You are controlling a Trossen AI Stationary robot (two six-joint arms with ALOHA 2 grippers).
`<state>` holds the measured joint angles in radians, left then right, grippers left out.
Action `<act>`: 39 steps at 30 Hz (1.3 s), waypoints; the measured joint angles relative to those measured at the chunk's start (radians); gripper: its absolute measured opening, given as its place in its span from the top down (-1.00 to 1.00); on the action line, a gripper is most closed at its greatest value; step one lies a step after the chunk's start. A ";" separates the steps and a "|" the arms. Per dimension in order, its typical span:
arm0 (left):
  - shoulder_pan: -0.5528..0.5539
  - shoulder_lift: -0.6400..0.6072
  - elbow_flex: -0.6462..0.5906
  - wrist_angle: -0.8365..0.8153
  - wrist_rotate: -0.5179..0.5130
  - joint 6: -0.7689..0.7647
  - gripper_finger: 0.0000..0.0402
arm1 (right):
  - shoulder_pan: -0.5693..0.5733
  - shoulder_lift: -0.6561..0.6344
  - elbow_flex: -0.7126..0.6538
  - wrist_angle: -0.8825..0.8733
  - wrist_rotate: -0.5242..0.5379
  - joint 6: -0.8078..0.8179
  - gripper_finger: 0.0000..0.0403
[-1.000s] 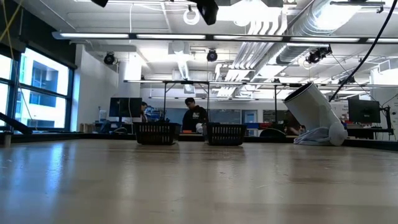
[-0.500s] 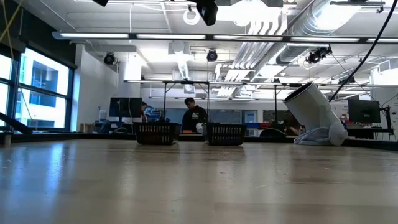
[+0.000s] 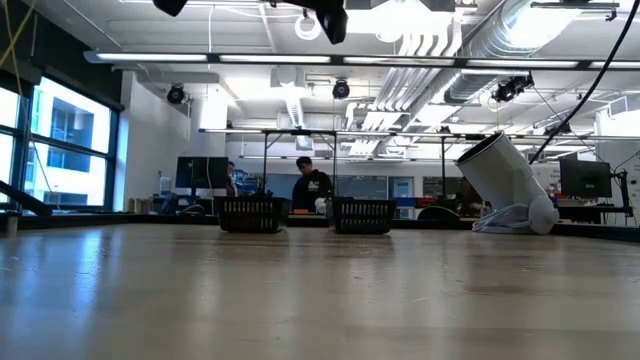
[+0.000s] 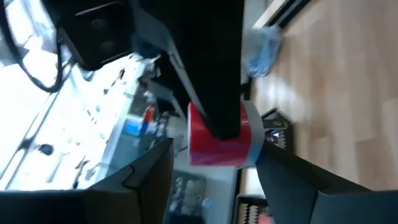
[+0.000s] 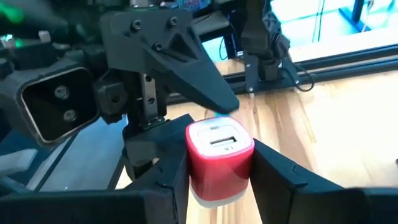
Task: Pick & Place Office items
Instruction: Put the white and pink charger adapter into the left black bin
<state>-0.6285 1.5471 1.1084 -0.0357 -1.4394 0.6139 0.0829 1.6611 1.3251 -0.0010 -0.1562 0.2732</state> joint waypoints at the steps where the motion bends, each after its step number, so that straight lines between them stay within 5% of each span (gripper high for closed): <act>1: 0.000 0.000 0.000 0.000 -0.025 0.000 -0.05 | -0.003 0.000 0.000 0.003 0.001 0.000 0.40; 11: -0.066 0.001 0.000 0.000 -0.143 -0.026 -0.06 | -0.042 -0.001 -0.001 -0.066 0.028 -0.012 0.40; 23: -0.120 0.000 0.000 -0.003 -0.097 -0.241 -0.06 | -0.091 0.000 0.000 -0.102 0.050 -0.016 0.40; 31: -0.119 0.000 0.000 -0.106 0.114 -0.483 -0.06 | -0.106 0.000 0.000 -0.205 0.117 -0.035 0.40; 39: -0.064 0.000 0.000 -0.371 0.445 -0.850 -0.07 | -0.152 0.000 0.000 -0.205 0.134 -0.061 0.40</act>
<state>-0.6927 1.5467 1.1080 -0.4065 -0.9939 -0.2365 -0.0695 1.6611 1.3247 -0.2060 -0.0223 0.2123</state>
